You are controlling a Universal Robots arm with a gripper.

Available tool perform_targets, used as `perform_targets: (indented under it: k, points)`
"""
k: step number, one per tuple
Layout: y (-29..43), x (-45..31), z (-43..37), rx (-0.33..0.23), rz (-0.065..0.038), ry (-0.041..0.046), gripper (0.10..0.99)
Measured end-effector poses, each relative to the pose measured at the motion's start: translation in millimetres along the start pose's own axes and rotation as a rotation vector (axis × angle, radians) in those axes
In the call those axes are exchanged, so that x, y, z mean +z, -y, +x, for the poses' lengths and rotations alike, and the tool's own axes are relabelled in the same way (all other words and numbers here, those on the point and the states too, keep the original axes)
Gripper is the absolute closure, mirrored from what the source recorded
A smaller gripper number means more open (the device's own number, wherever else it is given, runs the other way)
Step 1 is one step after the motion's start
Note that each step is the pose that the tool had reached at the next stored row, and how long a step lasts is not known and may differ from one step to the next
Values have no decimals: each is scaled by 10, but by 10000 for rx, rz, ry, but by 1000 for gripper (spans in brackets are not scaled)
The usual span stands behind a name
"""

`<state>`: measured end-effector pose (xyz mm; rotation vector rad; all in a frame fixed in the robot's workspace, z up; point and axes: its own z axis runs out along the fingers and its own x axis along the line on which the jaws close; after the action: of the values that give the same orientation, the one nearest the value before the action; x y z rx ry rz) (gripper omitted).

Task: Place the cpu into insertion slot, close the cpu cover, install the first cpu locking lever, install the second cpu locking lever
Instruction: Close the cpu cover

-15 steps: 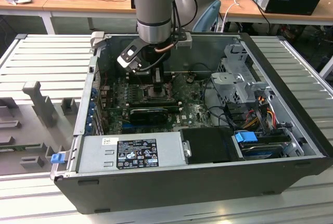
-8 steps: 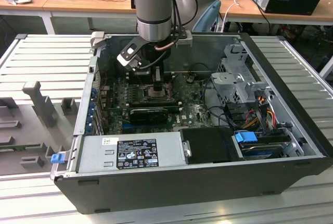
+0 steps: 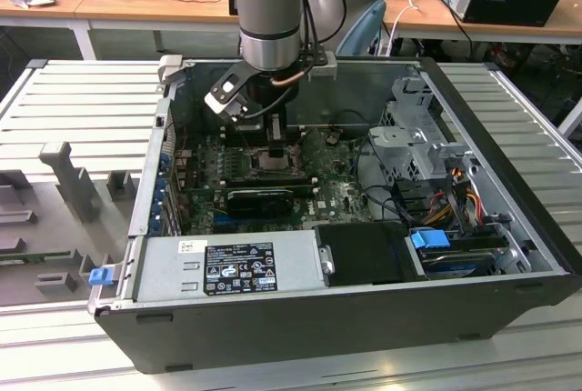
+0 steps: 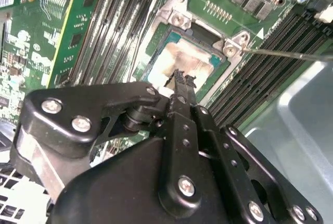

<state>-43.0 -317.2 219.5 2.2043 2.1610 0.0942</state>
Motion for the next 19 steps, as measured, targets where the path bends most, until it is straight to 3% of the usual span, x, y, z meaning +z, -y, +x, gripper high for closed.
perform_targets:
  k: [4, 9, 10, 17, 19]
  points:
    - [-77, 7, -3, 3, 18, -3, 980]
    - [-84, -13, -2, 3, 18, -2, 980]
    - [-90, -89, -2, 3, 18, -2, 980]
    - [-102, -237, -1, 3, 18, -3, 980]
    - [-109, -320, 0, 2, 19, -2, 980]
